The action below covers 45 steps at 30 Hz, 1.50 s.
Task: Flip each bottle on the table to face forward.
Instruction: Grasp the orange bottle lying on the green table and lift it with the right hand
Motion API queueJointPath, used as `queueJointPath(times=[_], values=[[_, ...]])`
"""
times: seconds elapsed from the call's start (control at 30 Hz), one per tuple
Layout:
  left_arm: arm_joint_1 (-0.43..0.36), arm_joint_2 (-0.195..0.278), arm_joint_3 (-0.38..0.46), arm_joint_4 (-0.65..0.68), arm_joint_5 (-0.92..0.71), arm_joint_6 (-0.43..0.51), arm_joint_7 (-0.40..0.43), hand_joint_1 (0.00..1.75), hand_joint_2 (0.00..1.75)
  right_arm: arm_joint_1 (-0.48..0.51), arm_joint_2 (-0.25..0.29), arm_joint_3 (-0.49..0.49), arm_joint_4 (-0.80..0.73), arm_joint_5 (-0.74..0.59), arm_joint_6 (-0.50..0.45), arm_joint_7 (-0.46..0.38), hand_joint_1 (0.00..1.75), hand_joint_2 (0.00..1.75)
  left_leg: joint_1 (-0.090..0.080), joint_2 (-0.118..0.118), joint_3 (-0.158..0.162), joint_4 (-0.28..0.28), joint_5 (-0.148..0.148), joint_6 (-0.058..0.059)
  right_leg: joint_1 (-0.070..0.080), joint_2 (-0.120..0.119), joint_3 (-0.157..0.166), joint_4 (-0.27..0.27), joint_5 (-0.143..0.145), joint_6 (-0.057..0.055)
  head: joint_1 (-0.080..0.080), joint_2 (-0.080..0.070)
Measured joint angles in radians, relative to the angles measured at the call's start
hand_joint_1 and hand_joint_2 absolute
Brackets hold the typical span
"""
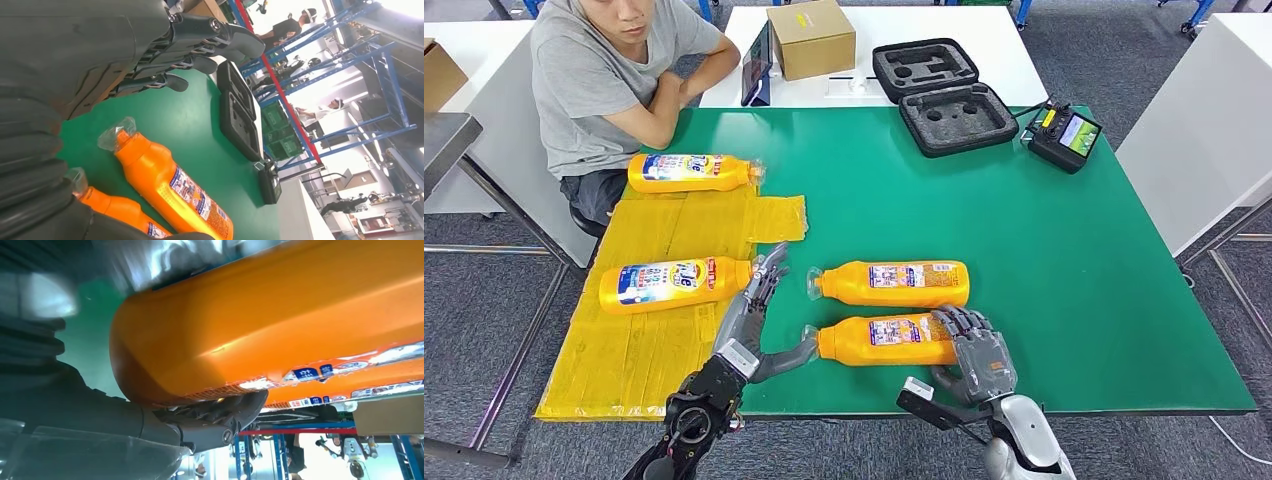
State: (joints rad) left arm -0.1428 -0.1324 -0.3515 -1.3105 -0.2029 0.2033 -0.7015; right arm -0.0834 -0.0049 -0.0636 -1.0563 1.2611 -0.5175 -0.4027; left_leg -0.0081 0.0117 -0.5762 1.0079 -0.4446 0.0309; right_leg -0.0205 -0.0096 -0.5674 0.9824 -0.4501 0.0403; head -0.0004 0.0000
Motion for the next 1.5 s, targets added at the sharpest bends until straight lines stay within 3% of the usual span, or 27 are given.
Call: queueJointPath(times=[0.8,0.93,1.17,1.5], values=[[0.001,0.0,-0.013,0.001,0.0,0.003,0.0,0.0,1.75,0.007,0.01,-0.002,-0.025,0.002,0.029,-0.006,1.75,1.75,0.0,0.0,0.0,0.0,0.0,0.0,0.0,0.0,0.0,0.0,0.0,0.0,0.0,0.0],[0.001,0.0,-0.012,0.001,0.0,0.004,0.0,0.0,1.75,0.008,0.011,-0.002,-0.026,-0.119,0.075,-0.084,1.75,1.75,0.0,0.0,0.0,0.0,0.0,0.0,0.0,0.0,0.0,0.0,0.0,0.0,0.0,0.0],[0.002,0.0,-0.013,0.0,0.005,0.029,0.0,0.0,1.75,0.028,0.017,-0.009,-0.052,-0.419,0.235,-0.256,1.75,1.75,0.0,0.0,-0.001,0.0,0.0,0.0,0.0,-0.001,0.0,0.0,0.0,0.0,0.0,0.0],[0.008,0.0,-0.016,-0.013,0.01,0.059,0.0,0.0,1.75,0.038,0.022,-0.026,-0.078,-0.525,0.294,-0.293,1.75,1.75,0.0,0.0,-0.002,0.0,0.0,0.0,0.0,-0.001,0.0,0.0,0.0,0.0,0.0,0.0]])
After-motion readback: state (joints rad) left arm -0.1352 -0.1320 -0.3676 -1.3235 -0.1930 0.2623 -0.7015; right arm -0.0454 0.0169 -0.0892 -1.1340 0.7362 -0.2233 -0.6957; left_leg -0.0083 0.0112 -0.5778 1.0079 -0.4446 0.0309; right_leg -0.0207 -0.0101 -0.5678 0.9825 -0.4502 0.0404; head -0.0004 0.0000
